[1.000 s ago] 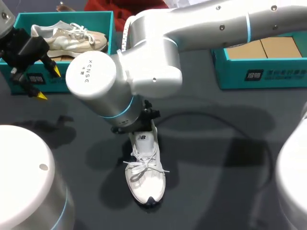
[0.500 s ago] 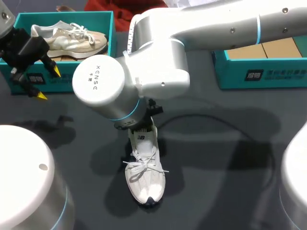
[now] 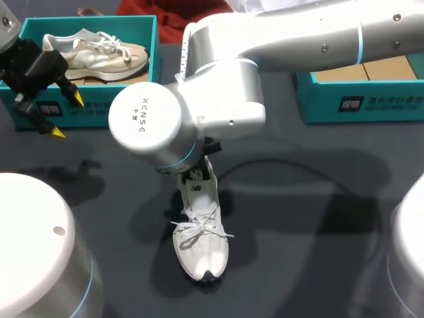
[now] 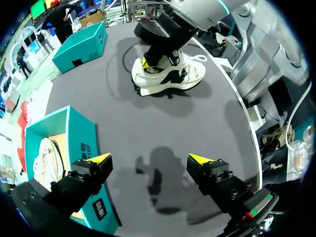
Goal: Take the shoe out of the shoebox, open the shoe tongue, remove and reinsert the insole, then place the shoe into the shoebox
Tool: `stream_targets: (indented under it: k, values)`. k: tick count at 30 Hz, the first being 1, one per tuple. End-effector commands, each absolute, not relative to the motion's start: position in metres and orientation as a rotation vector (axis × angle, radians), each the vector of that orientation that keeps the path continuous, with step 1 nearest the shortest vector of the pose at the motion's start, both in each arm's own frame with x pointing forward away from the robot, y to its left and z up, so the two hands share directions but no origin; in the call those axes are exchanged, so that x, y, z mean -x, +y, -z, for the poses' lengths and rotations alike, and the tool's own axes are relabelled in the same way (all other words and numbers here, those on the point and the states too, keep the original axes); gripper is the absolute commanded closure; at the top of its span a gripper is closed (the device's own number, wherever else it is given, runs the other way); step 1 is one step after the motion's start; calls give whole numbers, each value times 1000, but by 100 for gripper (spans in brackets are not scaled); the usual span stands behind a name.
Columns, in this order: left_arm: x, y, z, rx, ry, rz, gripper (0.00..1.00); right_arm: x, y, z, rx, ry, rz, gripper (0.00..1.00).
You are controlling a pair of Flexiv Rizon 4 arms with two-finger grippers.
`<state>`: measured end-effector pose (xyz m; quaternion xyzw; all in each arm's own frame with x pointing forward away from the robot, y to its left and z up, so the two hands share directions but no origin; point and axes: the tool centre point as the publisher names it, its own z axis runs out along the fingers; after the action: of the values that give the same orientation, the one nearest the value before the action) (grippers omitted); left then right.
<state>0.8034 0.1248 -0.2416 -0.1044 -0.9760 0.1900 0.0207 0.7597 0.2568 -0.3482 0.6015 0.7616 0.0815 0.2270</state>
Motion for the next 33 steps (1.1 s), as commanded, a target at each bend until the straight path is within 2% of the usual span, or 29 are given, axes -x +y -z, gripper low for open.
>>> stream_targets:
  k: [1,8,20,33]
  values:
    - [-804,125,241,324,-3026,-585,0,-761,256,368,-1881,1956,-280,100]
    - [-804,125,241,324,-3026,-585,0,-755,254,382,-1920,1980,-251,100]
    - [-804,125,241,324,-3026,-585,0,-754,258,349,-1765,1907,-281,100]
    - [-804,125,241,324,-3026,-585,0,-766,253,386,-1755,1975,-264,100]
